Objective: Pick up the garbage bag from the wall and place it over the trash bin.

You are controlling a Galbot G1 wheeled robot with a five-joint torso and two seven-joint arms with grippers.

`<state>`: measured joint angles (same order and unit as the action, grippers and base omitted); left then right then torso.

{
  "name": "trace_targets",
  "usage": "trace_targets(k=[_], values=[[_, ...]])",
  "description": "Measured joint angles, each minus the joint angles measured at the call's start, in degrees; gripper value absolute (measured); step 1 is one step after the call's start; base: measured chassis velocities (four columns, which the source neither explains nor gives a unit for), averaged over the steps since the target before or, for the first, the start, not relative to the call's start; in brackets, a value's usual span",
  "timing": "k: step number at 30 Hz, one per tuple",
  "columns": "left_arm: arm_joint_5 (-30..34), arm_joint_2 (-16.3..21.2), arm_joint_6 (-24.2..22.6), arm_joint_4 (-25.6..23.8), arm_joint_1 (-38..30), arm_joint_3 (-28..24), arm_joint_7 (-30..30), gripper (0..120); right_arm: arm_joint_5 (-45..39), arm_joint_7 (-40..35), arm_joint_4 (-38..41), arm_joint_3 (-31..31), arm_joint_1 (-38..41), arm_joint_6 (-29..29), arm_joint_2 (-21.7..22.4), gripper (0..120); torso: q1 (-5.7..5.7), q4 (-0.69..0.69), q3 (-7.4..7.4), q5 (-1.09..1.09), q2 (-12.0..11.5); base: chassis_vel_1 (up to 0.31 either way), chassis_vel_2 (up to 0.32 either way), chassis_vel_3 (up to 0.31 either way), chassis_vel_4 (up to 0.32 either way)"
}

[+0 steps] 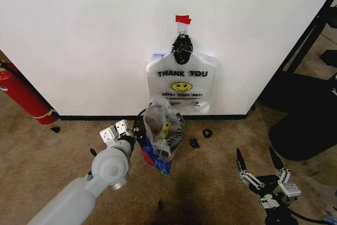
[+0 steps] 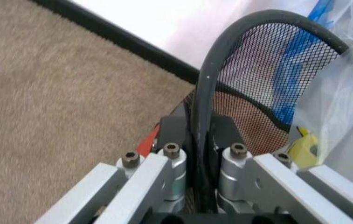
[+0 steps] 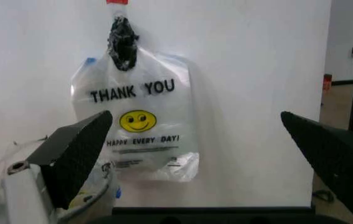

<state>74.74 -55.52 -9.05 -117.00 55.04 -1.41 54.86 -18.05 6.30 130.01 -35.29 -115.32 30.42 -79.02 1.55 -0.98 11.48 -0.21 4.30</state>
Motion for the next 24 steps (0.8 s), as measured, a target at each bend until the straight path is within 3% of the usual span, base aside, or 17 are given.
trace_targets(k=[11,24], values=[[-2.93,-4.11,2.98,0.93,2.46,-0.93,2.12,3,0.46,-0.65,0.06,0.07,0.28,-0.64,-0.60,100,0.00,0.00,0.00,0.00,0.00,0.000,0.000,0.000,0.000],[-12.85,-6.32,8.58,1.47,8.63,-1.89,-1.84,3,-0.15,-0.89,-0.32,-0.68,-0.27,-0.38,0.02,100,0.00,0.00,0.00,-0.01,0.00,0.000,0.000,0.000,0.000]])
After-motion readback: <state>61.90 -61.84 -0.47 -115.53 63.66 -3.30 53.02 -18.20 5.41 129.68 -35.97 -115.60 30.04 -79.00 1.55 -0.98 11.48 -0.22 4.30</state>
